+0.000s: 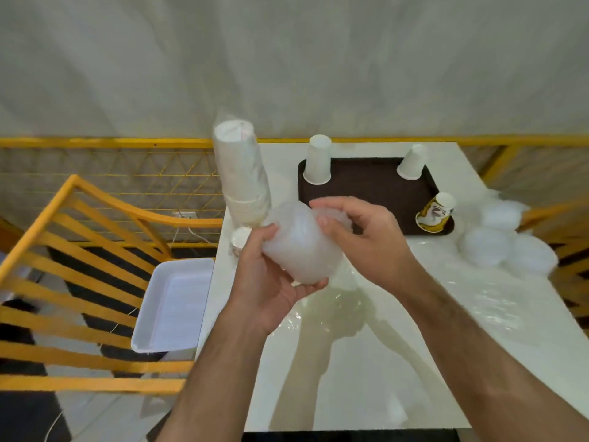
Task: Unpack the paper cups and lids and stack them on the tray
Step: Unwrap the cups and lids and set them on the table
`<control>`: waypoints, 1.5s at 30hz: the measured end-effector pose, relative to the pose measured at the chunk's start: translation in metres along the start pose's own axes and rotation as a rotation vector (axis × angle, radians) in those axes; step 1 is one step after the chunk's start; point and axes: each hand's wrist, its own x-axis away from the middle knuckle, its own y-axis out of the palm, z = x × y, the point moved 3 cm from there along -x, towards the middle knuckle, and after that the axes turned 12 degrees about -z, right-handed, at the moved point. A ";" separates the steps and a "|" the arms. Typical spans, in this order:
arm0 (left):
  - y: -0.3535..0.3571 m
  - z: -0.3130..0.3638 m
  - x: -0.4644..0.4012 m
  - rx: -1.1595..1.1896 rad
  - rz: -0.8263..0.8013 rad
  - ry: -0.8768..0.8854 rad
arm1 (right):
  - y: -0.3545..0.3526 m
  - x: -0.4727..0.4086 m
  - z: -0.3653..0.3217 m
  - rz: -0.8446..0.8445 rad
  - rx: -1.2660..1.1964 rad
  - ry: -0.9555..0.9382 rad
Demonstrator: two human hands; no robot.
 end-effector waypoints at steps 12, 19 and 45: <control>0.071 -0.057 -0.065 0.038 0.013 -0.138 | -0.048 0.034 0.021 0.115 0.409 0.221; 0.092 -0.058 -0.101 -0.053 -0.070 -0.141 | -0.088 0.031 0.034 0.182 0.172 0.342; 0.028 -0.188 -0.252 -2.130 0.132 -0.340 | -0.380 -0.110 0.291 0.026 0.768 0.629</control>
